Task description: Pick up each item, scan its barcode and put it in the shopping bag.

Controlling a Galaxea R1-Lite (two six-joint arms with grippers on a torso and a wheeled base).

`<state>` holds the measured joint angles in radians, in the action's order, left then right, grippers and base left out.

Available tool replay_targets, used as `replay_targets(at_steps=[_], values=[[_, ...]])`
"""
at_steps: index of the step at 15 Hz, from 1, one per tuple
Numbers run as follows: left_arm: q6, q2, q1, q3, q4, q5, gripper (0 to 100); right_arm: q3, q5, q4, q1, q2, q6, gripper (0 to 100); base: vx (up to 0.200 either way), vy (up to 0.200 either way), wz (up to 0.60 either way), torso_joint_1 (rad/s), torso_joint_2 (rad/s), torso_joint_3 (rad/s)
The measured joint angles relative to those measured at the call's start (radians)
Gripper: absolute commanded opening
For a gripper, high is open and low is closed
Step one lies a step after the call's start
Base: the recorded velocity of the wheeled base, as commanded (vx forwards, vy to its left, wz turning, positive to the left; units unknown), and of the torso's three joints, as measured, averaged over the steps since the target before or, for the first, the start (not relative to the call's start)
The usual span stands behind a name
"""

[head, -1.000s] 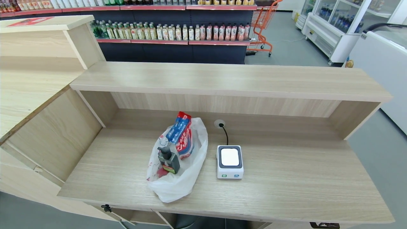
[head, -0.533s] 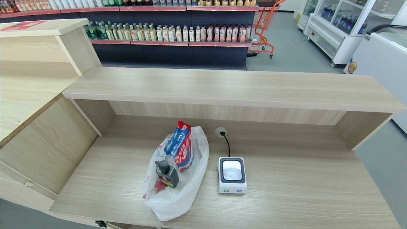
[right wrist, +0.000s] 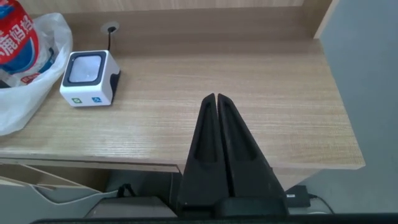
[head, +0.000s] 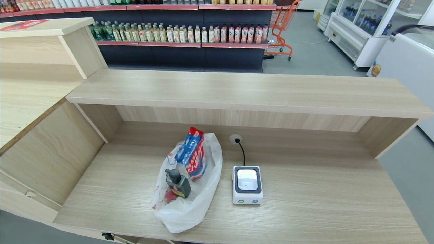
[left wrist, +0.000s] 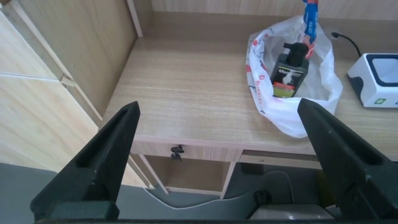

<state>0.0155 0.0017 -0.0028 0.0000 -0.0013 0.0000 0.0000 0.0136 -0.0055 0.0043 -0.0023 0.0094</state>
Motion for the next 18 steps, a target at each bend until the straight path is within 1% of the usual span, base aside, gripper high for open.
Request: replay_targets(at_steps=[18], values=[[0.0, 0.0, -0.001, 0.0, 0.0, 0.0, 100, 0.0, 0.0, 0.0, 0.0, 0.0, 0.001, 0, 0.0, 0.0, 0.0, 0.0, 0.0, 0.0]])
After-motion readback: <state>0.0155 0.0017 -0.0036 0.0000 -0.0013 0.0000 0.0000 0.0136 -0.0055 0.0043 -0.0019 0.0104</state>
